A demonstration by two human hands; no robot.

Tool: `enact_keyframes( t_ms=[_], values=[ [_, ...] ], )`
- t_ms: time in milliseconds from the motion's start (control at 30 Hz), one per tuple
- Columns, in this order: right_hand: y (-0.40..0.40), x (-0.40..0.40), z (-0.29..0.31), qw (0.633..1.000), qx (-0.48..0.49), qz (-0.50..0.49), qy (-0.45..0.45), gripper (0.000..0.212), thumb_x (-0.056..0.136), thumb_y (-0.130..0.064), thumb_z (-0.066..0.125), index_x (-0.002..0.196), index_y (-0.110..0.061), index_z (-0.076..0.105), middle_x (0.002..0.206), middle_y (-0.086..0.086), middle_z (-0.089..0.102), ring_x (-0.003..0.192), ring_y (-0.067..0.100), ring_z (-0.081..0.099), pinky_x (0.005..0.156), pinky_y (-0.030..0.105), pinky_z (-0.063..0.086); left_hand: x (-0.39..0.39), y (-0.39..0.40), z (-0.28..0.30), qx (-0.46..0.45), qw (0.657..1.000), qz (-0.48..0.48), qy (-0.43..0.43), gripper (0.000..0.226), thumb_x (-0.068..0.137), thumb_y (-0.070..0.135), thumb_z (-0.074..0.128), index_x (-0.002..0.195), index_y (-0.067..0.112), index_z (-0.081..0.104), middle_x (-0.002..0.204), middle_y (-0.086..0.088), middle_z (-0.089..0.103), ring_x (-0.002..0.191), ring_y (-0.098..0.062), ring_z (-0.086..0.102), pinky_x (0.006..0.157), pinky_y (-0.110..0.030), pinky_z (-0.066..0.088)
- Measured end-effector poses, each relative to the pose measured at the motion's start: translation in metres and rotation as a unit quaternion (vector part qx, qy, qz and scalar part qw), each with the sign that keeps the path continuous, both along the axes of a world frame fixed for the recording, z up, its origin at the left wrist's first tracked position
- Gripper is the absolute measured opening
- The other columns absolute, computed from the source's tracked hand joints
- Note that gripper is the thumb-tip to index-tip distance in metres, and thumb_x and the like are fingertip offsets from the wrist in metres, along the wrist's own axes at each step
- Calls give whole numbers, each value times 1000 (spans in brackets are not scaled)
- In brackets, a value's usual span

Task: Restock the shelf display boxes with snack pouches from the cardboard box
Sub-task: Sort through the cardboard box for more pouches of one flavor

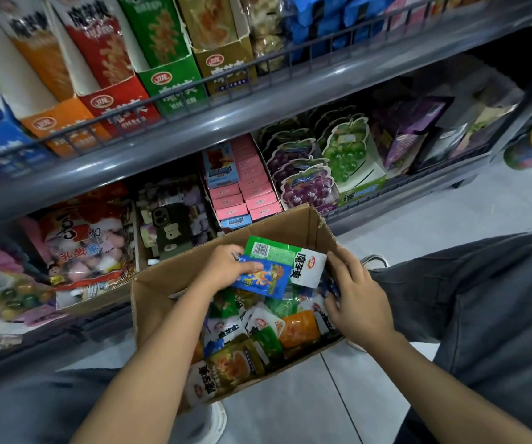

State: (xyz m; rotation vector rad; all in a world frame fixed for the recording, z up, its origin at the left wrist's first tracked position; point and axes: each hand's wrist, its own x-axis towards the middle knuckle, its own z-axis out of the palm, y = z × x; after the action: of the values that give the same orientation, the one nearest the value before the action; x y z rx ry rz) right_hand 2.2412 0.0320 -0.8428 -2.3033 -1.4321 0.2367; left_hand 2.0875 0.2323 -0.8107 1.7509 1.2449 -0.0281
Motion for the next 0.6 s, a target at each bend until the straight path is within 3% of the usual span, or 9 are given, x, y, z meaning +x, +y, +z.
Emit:
enact_keyframes(
  t_ms=[100,200,267,400,467,533,600],
  values=[
    [3,-2,4,1000,22,-9,21,64,87,-33,60,143,-14,37,146,3,38,118,25,51,84,37,51,1,2,23,24,998,37,-40,24,74,24,80,90,9,68,84,-3,72,75,-18,67,69,-28,53],
    [11,-6,22,996,64,-26,61,65,91,-50,46,144,-13,35,139,3,46,120,23,47,94,36,42,-1,-1,45,24,989,102,-105,54,64,36,86,104,5,67,99,-10,72,89,-25,68,87,-44,54],
    [17,-9,37,990,95,-37,98,72,88,-61,35,143,-14,35,135,2,49,120,20,46,95,34,41,-6,-1,55,3,979,141,-148,77,51,49,88,111,7,65,109,-9,70,96,-22,67,91,-43,52],
    [29,-19,64,964,139,-42,224,70,89,-55,50,144,-14,34,139,1,45,127,16,41,100,26,35,-15,-8,75,-57,950,208,-226,26,71,19,80,92,10,68,93,-7,72,69,-8,67,68,-20,53],
    [37,-27,79,931,135,-33,339,67,89,-49,52,144,-16,33,138,0,45,122,11,46,99,22,39,-19,-15,82,-94,933,243,-246,29,68,18,80,92,7,68,84,-5,74,63,-11,68,63,-24,55],
    [47,-34,95,888,96,-10,449,63,88,-48,53,142,-19,35,129,-3,52,110,4,52,86,13,44,-23,-22,88,-122,916,278,-263,21,73,14,78,88,8,65,67,0,73,54,-10,68,51,-24,54],
    [60,-40,108,847,61,6,528,69,81,-56,54,139,-21,38,123,-3,57,109,10,57,87,21,48,-26,-29,94,-143,899,302,-282,19,76,11,76,90,5,65,62,0,71,52,-11,67,45,-22,53]
  ],
)
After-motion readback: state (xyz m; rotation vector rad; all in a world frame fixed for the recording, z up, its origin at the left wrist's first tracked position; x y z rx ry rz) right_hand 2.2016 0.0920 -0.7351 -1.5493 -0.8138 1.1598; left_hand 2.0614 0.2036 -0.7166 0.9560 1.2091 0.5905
